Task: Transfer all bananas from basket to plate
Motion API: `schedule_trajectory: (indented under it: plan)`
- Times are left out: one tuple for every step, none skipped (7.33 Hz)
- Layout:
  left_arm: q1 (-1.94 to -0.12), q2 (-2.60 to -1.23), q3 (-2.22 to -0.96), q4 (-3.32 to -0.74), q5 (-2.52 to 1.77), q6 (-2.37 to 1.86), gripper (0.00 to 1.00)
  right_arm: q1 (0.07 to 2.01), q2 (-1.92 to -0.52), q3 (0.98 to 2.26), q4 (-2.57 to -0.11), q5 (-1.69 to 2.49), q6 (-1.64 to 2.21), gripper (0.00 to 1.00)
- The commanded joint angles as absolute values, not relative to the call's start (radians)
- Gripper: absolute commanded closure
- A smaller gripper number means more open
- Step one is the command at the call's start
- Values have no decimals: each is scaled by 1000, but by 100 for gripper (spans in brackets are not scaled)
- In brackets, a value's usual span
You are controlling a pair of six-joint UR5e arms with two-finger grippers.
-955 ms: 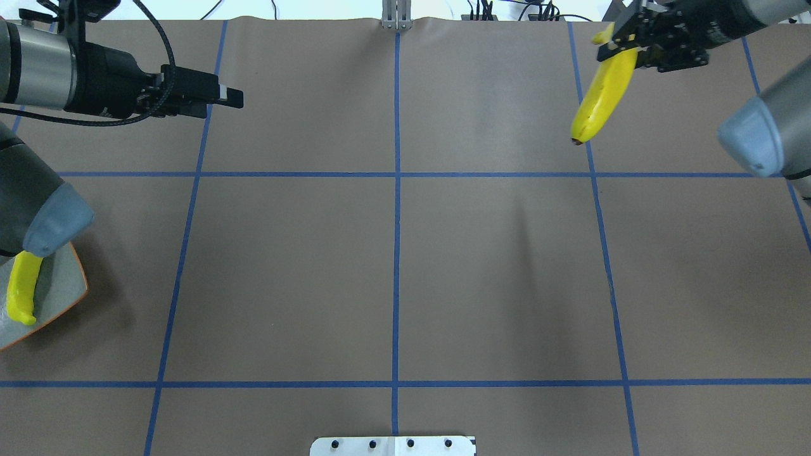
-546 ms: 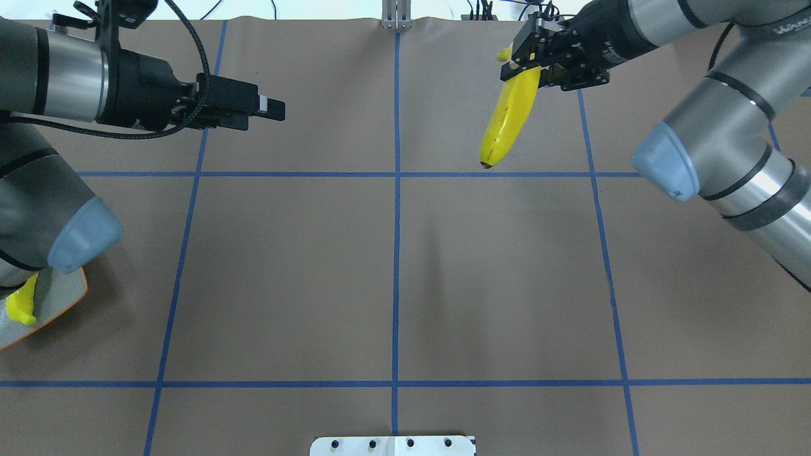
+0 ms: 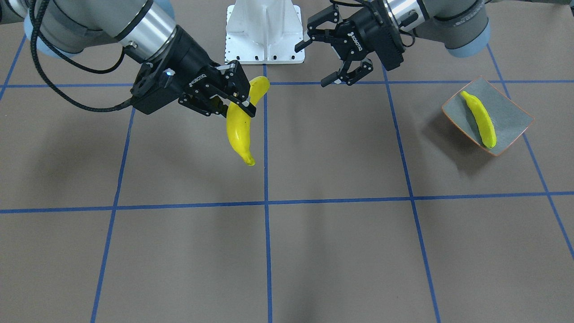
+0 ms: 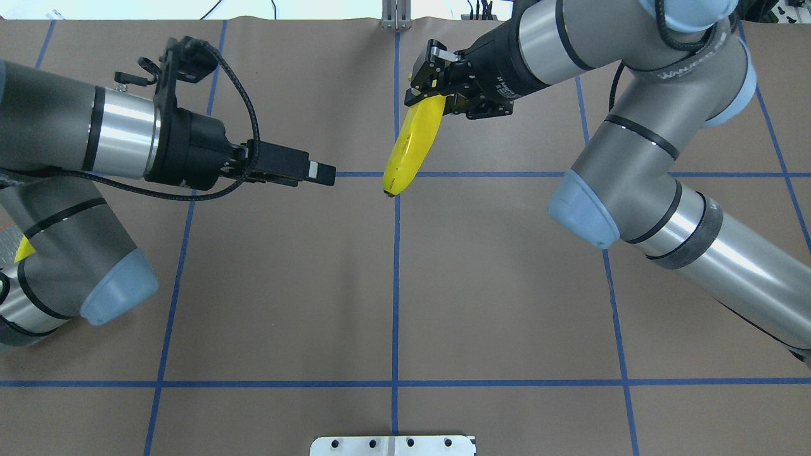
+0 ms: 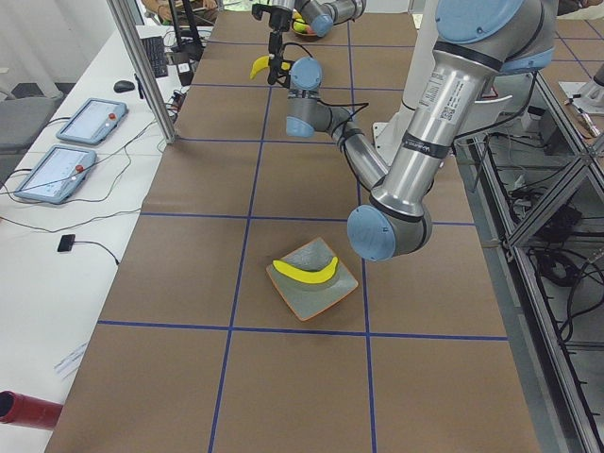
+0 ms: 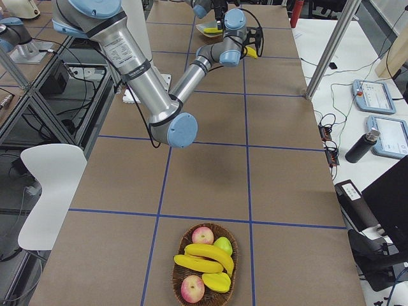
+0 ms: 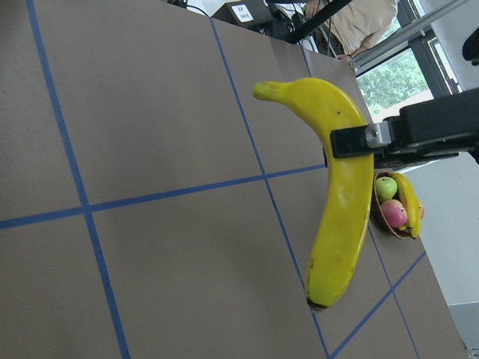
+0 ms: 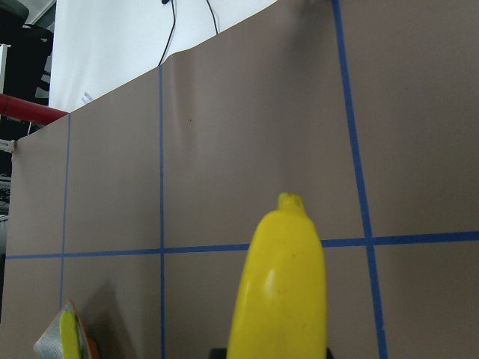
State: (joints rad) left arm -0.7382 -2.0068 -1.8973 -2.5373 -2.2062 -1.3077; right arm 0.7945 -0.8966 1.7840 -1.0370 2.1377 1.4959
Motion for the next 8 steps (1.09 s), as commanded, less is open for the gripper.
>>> schedule_trajectory:
  plan:
    - [-696, -2006, -1898, -2559, -2204, -1305, 0, 701, -882, 1805, -1022, 2053, 1506, 100]
    - [-696, -2005, -1896, -2578, -2204, -1305, 0, 684, -881, 1819, -1023, 2045, 1506, 100]
    - [-695, -2005, -1891, -2585, -2204, -1305, 0, 666, -881, 1825, -1022, 2034, 1506, 100]
    - [-695, -2005, -1888, -2585, -2204, -1304, 0, 649, -881, 1836, -1023, 2025, 1508, 100]
    - [-695, -2003, -1887, -2585, -2204, -1304, 0, 637, -881, 1847, -1023, 2008, 1508, 100]
    - [-695, -2005, -1887, -2585, -2204, -1304, 1, 635, -877, 1848, -1023, 2005, 1506, 100]
    - [-695, -2005, -1888, -2585, -2204, -1302, 1, 635, -874, 1848, -1022, 2005, 1506, 100]
    - [-683, -2006, -1890, -2597, -2204, -1301, 11, 635, -873, 1848, -1022, 2005, 1506, 100]
